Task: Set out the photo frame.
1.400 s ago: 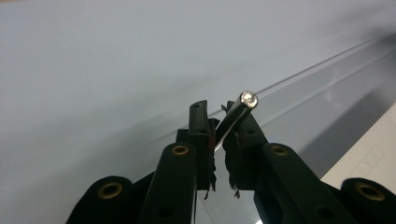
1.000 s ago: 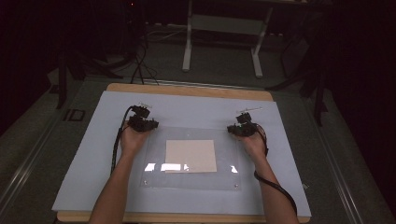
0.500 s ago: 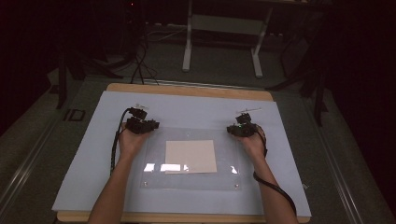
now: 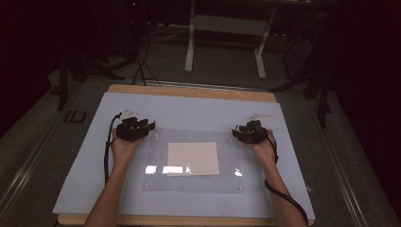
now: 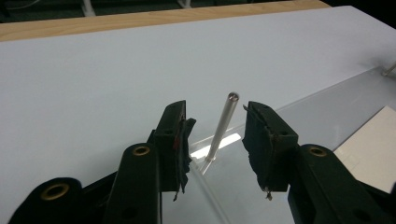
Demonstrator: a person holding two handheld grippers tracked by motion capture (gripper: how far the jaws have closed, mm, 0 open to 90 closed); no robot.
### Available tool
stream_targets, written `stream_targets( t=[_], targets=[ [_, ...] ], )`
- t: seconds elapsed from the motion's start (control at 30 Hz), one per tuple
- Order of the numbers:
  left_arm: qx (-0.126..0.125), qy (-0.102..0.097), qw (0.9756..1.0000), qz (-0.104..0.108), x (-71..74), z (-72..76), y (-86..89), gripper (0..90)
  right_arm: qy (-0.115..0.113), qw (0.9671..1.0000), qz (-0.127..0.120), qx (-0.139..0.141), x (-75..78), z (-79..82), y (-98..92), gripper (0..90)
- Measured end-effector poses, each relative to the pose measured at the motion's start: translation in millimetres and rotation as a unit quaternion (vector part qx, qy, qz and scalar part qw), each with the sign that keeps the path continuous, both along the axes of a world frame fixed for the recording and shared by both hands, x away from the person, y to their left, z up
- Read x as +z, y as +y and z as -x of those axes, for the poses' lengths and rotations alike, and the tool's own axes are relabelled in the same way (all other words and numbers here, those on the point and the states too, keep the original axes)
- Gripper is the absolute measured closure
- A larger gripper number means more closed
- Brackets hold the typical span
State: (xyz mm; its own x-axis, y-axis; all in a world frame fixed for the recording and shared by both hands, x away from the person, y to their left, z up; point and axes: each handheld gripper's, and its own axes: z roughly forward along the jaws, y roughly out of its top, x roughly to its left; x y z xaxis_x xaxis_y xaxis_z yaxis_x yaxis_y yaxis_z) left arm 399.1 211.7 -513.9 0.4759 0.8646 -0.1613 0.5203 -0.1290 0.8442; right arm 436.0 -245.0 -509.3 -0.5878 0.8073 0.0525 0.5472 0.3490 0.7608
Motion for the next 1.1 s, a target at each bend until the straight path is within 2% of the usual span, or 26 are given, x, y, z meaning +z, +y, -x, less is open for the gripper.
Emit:
stream_targets(
  t=[0.13,0.23,0.4,0.57,0.63,0.73,0.9,1.1],
  targets=[
    [0.000,0.003,1.0000,-0.005,-4.0,0.1,1.1,60.8,-0.014,0.9998,-0.008,-0.007,-0.3,1.1,-2.1,61.9],
    [-0.007,0.001,1.0000,-0.006,-5.1,0.1,0.7,65.5,-0.021,0.9997,-0.007,-0.010,-1.3,2.0,-3.8,65.9],
    [-0.016,0.002,0.9998,-0.009,-6.8,-0.7,-0.8,72.7,-0.035,0.9993,-0.011,-0.013,-4.0,4.3,-3.6,67.4],
    [-0.014,-0.001,0.9999,-0.005,-8.3,-2.0,-2.4,71.2,-0.042,0.9989,-0.014,-0.014,-4.1,4.2,-2.3,67.8],
    [-0.018,-0.006,0.9998,-0.004,-8.8,-3.2,-5.8,69.6,-0.052,0.9985,-0.015,-0.011,-2.9,3.2,0.3,71.5],
    [-0.019,-0.009,0.9998,0.004,-9.9,-5.0,-8.6,69.8,-0.053,0.9982,-0.022,-0.015,-2.8,0.8,3.3,73.2],
    [-0.022,-0.006,0.9997,0.012,-11.5,-8.8,-11.2,67.9,-0.047,0.9979,-0.042,-0.012,-3.9,-1.7,6.6,83.1],
    [-0.022,-0.009,0.9997,0.010,-10.2,-13.4,-17.3,69.5,-0.041,0.9982,-0.042,-0.010,-3.2,-3.1,7.1,83.9]
  ],
)
